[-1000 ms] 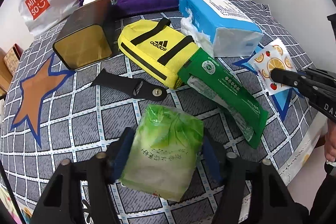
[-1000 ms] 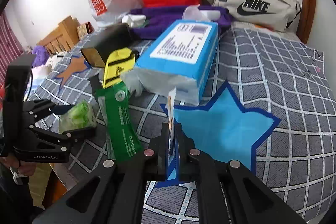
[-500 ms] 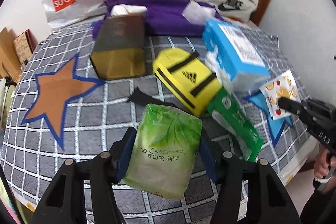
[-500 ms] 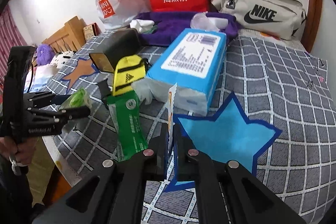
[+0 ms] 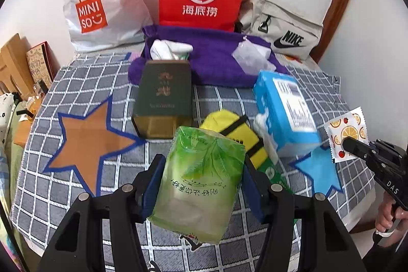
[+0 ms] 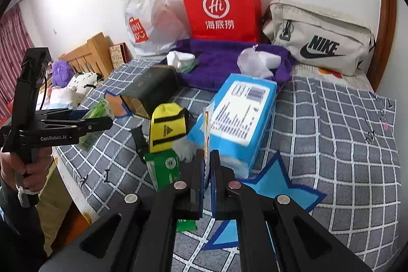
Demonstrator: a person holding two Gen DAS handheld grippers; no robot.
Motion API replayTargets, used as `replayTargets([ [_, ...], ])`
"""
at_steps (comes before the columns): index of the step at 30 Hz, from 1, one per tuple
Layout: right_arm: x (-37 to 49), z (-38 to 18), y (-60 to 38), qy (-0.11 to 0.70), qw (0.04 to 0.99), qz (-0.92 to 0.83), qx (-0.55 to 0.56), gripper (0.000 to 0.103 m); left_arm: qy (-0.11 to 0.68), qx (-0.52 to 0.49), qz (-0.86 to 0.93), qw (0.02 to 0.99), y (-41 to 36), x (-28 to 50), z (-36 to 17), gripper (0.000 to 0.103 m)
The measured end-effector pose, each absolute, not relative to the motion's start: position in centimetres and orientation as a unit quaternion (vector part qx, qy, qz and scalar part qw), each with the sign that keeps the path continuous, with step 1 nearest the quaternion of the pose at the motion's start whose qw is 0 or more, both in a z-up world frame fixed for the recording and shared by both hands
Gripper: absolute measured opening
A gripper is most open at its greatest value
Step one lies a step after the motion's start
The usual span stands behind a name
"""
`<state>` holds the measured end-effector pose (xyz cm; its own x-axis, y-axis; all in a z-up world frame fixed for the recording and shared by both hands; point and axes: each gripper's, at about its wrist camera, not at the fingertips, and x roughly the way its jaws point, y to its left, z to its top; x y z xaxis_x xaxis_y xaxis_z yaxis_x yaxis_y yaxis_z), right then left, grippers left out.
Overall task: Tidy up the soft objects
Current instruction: 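Carry the tissue pack with the left tool while the right tool carries the sachet toward the towel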
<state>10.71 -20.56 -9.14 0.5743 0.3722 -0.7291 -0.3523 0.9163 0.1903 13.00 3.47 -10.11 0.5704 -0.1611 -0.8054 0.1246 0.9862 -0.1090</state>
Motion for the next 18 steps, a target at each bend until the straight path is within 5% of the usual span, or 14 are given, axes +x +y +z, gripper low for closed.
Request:
replayTargets([
  [18, 15.8, -4.8, -20.7, 0.388, 0.902, 0.191, 0.013, 0.004, 0.422, -0.035, -0.058, 0.904, 4.5, 17.0, -5.5, 0.056],
])
